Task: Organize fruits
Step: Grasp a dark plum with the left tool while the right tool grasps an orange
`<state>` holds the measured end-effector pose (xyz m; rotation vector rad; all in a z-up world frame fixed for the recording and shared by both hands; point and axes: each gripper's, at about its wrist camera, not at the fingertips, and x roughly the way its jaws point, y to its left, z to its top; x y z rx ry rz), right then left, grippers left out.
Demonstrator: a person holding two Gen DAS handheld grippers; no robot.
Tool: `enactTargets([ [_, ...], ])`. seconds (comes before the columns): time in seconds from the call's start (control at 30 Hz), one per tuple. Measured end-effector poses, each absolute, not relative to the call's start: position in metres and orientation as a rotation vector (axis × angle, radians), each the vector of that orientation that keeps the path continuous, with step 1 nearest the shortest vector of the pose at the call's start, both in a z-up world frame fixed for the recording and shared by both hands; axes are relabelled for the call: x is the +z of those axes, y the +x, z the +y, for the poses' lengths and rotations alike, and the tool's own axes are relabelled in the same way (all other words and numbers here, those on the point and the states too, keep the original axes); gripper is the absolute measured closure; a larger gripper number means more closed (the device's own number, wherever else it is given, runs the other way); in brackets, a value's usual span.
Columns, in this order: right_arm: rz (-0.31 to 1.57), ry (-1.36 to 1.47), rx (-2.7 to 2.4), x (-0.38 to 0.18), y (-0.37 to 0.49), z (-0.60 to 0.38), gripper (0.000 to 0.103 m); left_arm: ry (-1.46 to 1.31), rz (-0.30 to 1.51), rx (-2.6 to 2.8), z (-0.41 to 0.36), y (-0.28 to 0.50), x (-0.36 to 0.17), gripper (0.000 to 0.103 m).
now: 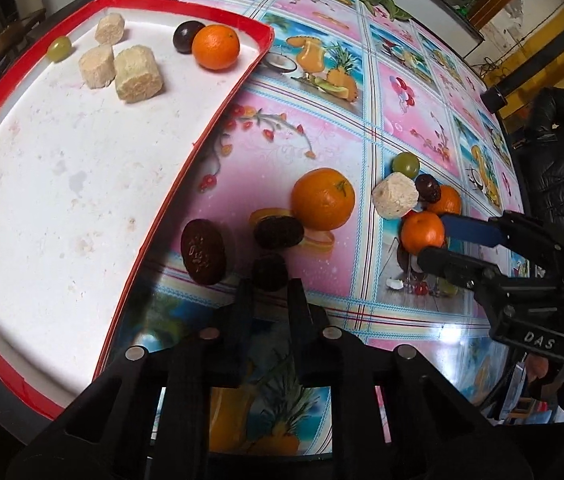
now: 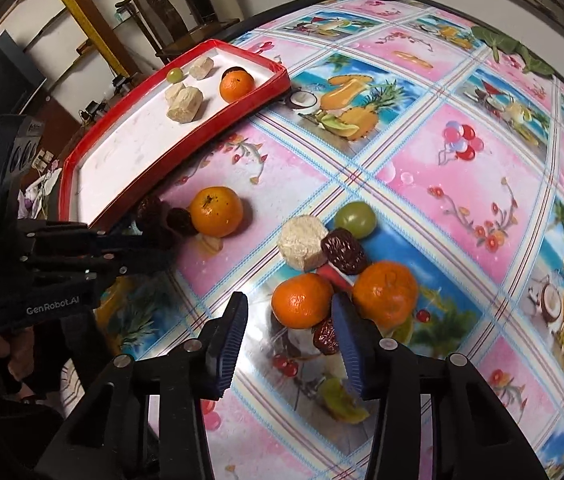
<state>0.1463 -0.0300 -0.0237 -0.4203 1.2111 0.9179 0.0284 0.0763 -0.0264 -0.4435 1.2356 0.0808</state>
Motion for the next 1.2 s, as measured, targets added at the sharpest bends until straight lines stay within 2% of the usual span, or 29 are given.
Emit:
enactTargets([
  [0.2, 1.181, -0.496, 0.914, -0.029, 0.150, -0.022, 0.060, -0.451, 1.236, 0.082, 0.078, 0.030, -0.027, 0.089],
  [0.33, 1.181, -0.509, 0.920, -0.035, 0.152, -0.020, 0.072, -0.448, 1.234, 0.084, 0.076, 0.036, -0.027, 0.089],
  [0.83, 1.183, -0.465, 0.971, -0.027, 0.139, -0.011, 0.072, -0.474, 1.234, 0.090, 0.083, 0.042, -0.026, 0.088],
  [0.93, 1.188, -0.465, 0.972, -0.028, 0.137, -0.011, 0.072, -0.472, 1.229, 0.095, 0.085, 0.041, -0.024, 0.078],
  [0.97, 1.187, -0.463, 0.973, -0.027, 0.136, -0.010, 0.072, -0.472, 1.224, 0.101, 0.087, 0.041, -0.024, 0.069],
  [1.0, 1.187, -0.461, 0.973, -0.027, 0.136, -0.010, 0.072, -0.472, 1.219, 0.112, 0.090, 0.041, -0.024, 0.065],
  [1.2, 1.189, -0.455, 0.974, -0.027, 0.135, -0.008, 0.072, -0.452, 1.213, 0.113, 0.091, 0.046, -0.025, 0.066],
])
